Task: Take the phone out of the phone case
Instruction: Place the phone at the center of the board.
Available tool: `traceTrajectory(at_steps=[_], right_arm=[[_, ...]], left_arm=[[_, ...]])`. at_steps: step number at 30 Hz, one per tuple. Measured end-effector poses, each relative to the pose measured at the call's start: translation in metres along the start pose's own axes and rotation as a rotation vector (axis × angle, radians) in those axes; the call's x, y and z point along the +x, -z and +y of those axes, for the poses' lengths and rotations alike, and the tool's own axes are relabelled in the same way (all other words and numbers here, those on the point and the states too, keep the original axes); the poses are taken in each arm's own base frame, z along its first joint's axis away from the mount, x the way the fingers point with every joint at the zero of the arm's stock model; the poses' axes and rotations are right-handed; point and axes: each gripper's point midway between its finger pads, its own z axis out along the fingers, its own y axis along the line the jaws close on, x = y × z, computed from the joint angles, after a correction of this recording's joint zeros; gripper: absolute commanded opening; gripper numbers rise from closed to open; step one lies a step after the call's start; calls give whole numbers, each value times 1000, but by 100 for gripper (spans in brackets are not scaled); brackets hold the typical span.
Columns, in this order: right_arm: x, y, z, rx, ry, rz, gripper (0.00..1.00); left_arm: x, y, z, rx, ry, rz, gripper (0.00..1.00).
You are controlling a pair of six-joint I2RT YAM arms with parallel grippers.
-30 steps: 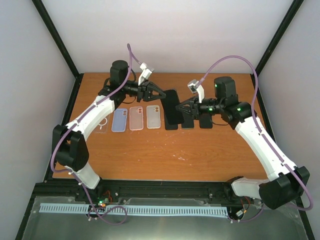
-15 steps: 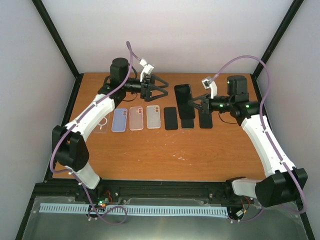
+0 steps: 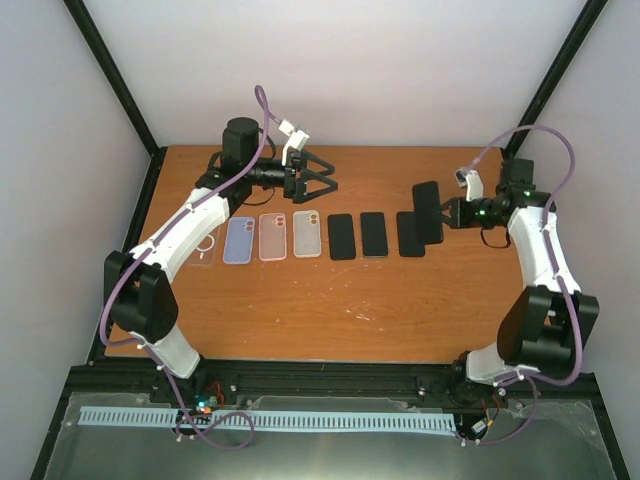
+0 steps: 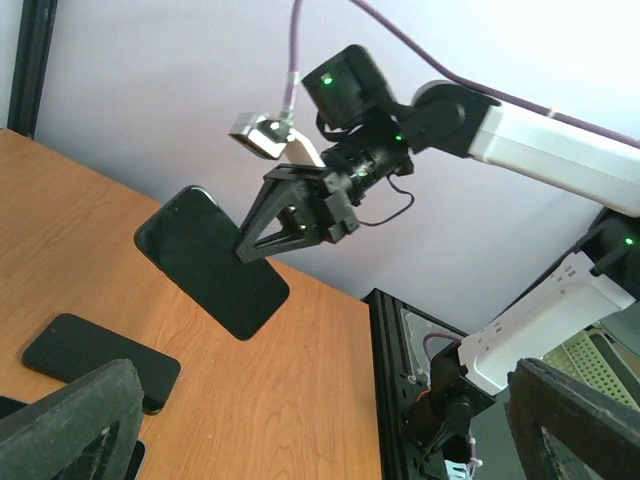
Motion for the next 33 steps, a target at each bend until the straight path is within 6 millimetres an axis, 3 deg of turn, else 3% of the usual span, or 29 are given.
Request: traceTrajectory(at_steps=[6, 11, 21, 33], right_arm=[[16, 1, -79, 95, -131, 60, 3], [29, -9, -124, 109, -217, 105, 3], [31, -37, -167, 108, -264, 173, 3], [41, -59, -189, 65, -331, 227, 3]], left_arm=[[0, 0, 1, -5, 1, -1, 100], [0, 0, 1, -6, 1, -1, 100], [0, 0, 1, -5, 1, -1, 100], [1, 0, 0, 3, 3, 2, 100]])
